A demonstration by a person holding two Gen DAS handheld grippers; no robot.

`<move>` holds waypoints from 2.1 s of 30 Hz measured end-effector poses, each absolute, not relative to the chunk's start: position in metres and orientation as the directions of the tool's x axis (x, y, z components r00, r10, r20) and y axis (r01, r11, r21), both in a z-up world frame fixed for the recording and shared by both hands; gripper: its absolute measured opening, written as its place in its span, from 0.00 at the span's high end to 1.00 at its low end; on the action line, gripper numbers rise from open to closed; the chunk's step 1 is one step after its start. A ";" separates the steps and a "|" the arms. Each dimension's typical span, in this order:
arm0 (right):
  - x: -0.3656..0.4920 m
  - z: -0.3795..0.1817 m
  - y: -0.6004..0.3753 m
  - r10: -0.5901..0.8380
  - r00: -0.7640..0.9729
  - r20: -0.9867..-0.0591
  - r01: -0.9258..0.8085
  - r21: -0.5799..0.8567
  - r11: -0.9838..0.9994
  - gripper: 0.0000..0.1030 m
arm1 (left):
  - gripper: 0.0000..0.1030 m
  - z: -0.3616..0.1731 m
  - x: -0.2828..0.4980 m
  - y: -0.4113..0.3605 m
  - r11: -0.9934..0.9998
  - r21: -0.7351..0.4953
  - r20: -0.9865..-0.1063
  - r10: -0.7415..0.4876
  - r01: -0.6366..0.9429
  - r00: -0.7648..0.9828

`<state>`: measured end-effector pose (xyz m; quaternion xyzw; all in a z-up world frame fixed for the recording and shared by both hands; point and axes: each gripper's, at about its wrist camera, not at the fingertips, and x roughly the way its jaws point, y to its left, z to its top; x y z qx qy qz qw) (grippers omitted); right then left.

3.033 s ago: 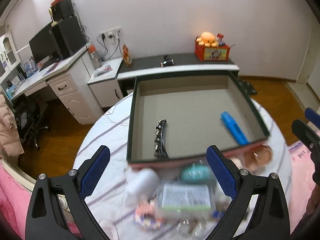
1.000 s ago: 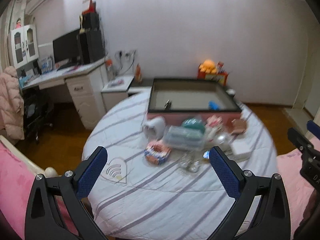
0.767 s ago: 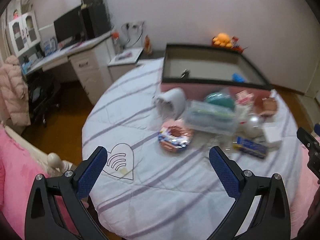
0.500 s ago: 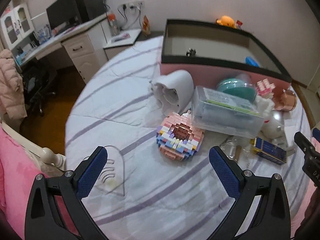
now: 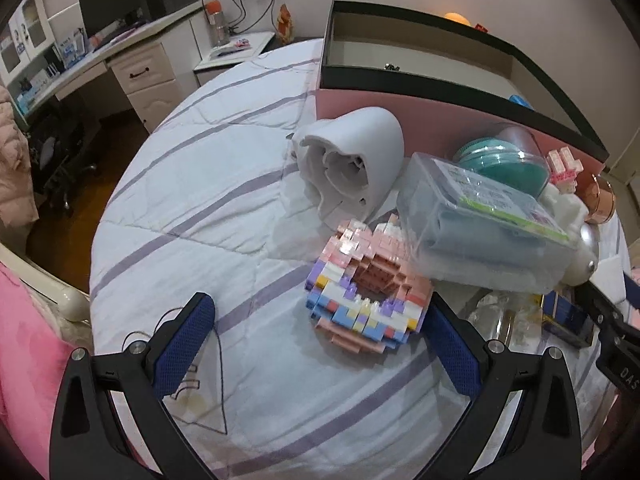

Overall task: Organize rigid objects
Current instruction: 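Grasp the pink lego donut with left tool while right tool grasps white charger, then carry lego donut and white charger into the tray and release both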

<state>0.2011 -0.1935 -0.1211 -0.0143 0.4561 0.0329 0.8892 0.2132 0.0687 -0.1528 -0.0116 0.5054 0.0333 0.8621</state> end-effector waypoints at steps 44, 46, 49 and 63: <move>0.127 -0.033 -0.228 0.112 0.759 -0.641 -0.023 0.145 0.989 0.47 | 0.46 -0.065 0.137 0.076 0.998 -0.057 -0.726 -0.048 0.009 0.686; 0.117 -0.024 -0.229 0.112 0.777 -0.619 -0.027 0.145 0.989 0.47 | 0.46 -0.056 0.130 0.073 0.999 -0.050 -0.705 -0.046 0.015 0.707; 0.101 -0.011 -0.230 0.118 0.805 -0.582 -0.036 0.151 0.988 0.47 | 0.46 -0.039 0.116 0.067 0.998 -0.049 -0.667 -0.061 0.039 0.743; 0.027 0.042 -0.239 0.143 0.911 -0.387 -0.098 0.134 0.986 0.46 | 0.45 0.023 0.060 0.044 0.991 -0.054 -0.500 -0.132 0.121 0.856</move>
